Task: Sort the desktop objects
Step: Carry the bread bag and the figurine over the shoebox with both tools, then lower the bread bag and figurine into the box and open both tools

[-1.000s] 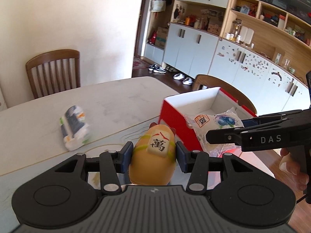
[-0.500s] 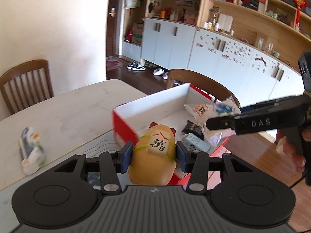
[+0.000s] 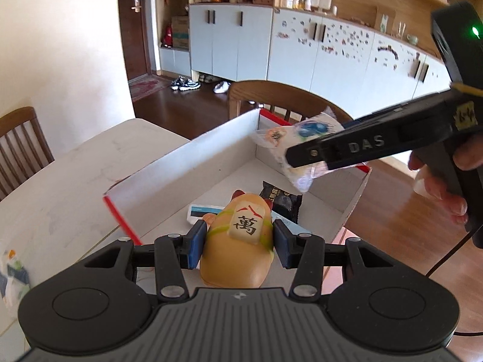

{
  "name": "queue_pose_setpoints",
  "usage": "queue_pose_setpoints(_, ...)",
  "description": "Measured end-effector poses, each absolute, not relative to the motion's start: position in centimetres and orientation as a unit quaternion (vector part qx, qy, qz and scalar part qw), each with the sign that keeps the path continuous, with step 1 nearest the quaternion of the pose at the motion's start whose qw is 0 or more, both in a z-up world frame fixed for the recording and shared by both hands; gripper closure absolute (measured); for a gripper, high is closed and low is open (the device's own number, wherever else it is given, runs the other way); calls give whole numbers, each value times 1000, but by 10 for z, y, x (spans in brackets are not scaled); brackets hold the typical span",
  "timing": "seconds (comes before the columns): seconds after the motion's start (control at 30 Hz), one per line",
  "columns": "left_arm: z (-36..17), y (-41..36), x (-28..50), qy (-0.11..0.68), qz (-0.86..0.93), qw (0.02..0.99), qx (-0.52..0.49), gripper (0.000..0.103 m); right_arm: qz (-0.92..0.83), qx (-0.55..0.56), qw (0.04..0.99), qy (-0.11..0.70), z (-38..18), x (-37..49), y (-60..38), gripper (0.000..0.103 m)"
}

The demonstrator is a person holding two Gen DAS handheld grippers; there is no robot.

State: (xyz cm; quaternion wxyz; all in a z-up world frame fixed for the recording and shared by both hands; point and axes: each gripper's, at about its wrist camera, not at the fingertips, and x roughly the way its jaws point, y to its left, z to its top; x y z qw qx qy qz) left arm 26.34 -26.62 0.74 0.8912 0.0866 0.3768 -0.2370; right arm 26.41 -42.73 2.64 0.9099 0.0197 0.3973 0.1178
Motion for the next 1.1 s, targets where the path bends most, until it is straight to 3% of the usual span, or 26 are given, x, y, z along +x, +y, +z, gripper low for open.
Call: queue_pose_setpoints(1.1,-66,-298,359,517,-206,827,84,57,120,-36,849,513,-63,367,-404,44)
